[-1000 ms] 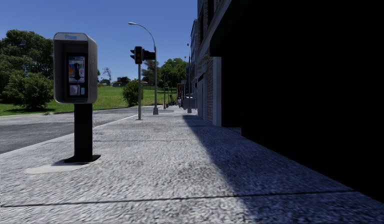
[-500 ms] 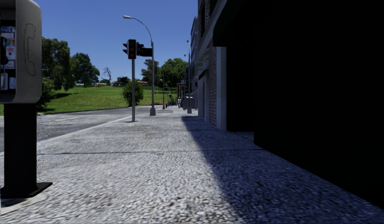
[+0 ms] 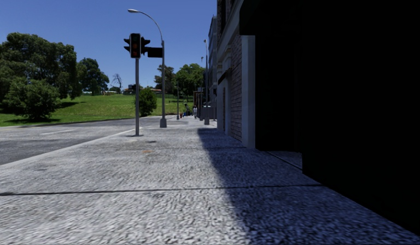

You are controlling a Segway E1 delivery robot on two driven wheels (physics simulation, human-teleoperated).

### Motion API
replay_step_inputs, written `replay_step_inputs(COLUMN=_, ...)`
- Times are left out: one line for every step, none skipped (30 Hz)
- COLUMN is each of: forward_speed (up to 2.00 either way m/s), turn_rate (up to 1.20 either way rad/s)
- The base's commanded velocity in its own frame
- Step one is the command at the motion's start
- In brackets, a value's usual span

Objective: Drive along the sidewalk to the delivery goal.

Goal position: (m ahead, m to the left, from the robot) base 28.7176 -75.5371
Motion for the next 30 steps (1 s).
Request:
replay_step_inputs(forward_speed=2.0, turn_rate=0.0)
replay_step_inputs(forward_speed=2.0, turn_rate=0.0)
replay_step_inputs(forward_speed=2.0, turn_rate=0.0)
replay_step_inputs(forward_speed=2.0, turn_rate=0.0)
replay_step_inputs(forward_speed=2.0, turn_rate=0.07)
replay_step_inputs(forward_speed=2.0, turn_rate=0.11)
replay_step_inputs(forward_speed=2.0, turn_rate=0.13)
replay_step_inputs(forward_speed=2.0, turn_rate=0.16)
replay_step_inputs(forward_speed=2.0, turn_rate=0.16)
replay_step_inputs(forward_speed=2.0, turn_rate=0.24)
replay_step_inputs(forward_speed=2.0, turn_rate=0.3)
replay_step_inputs(forward_speed=2.0, turn_rate=0.32)
replay_step_inputs(forward_speed=2.0, turn_rate=0.32)
replay_step_inputs(forward_speed=2.0, turn_rate=0.33)
replay_step_inputs(forward_speed=2.0, turn_rate=0.33)
replay_step_inputs(forward_speed=2.0, turn_rate=0.32)
replay_step_inputs(forward_speed=2.0, turn_rate=0.32)
replay_step_inputs(forward_speed=2.0, turn_rate=0.32)
replay_step_inputs(forward_speed=2.0, turn_rate=0.31)
replay_step_inputs(forward_speed=2.0, turn_rate=0.31)
replay_step_inputs(forward_speed=2.0, turn_rate=0.31)
replay_step_inputs(forward_speed=2.0, turn_rate=0.31)
replay_step_inputs(forward_speed=2.0, turn_rate=0.29)
replay_step_inputs(forward_speed=2.0, turn_rate=0.0)
replay_step_inputs(forward_speed=2.0, turn_rate=0.0)
replay_step_inputs(forward_speed=2.0, turn_rate=0.0)
replay_step_inputs(forward_speed=2.0, turn_rate=0.0)
replay_step_inputs(forward_speed=2.0, turn_rate=0.0)
replay_step_inputs(forward_speed=2.0, turn_rate=0.0)
replay_step_inputs(forward_speed=2.0, turn_rate=0.0)
